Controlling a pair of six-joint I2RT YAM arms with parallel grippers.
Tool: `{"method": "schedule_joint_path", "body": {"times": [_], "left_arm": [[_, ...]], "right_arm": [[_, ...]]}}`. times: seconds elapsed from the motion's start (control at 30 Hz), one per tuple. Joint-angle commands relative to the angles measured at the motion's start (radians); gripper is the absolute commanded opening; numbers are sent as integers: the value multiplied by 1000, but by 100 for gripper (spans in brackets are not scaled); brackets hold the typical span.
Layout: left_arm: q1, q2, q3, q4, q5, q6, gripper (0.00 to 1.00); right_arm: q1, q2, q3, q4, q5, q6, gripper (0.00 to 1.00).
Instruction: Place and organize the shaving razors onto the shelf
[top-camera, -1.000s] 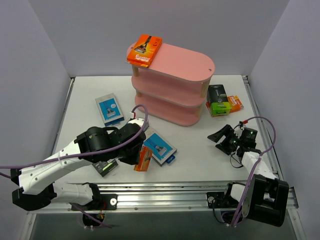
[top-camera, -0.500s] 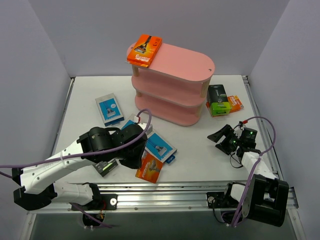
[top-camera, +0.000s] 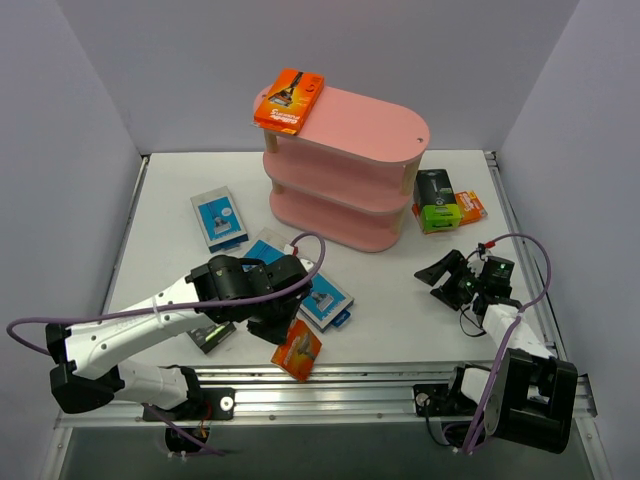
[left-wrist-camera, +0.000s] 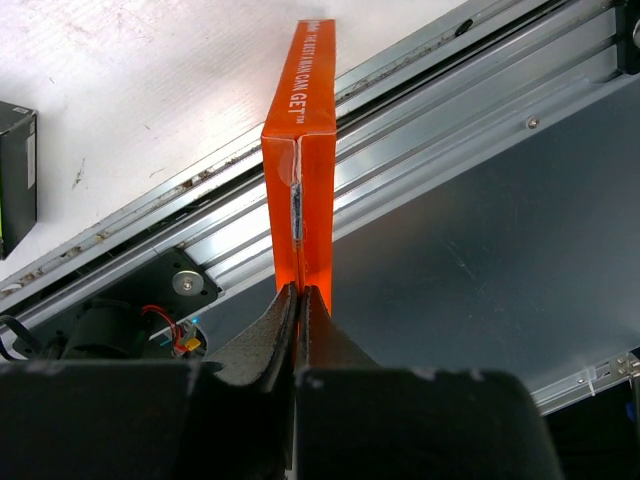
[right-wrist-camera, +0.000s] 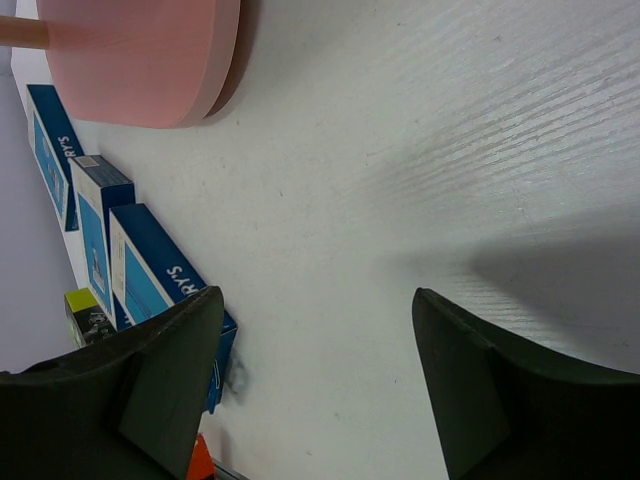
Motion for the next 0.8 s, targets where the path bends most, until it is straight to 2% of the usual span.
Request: {"method": "schedule_joint_path", "body": {"times": [0.0,0.47,0.77], "left_arm": [[-6,5,2,-162,-1,14,2],[-6,16,-15,-139,-1,-5,4],[-6,30,-9,-142,-8,-4,12]], "right_arm": [[6,1,-3,22,-21,-2,72],[6,0,-7,33,-23,0,72],[8,-2,-10,39,-26,1,72]]}}
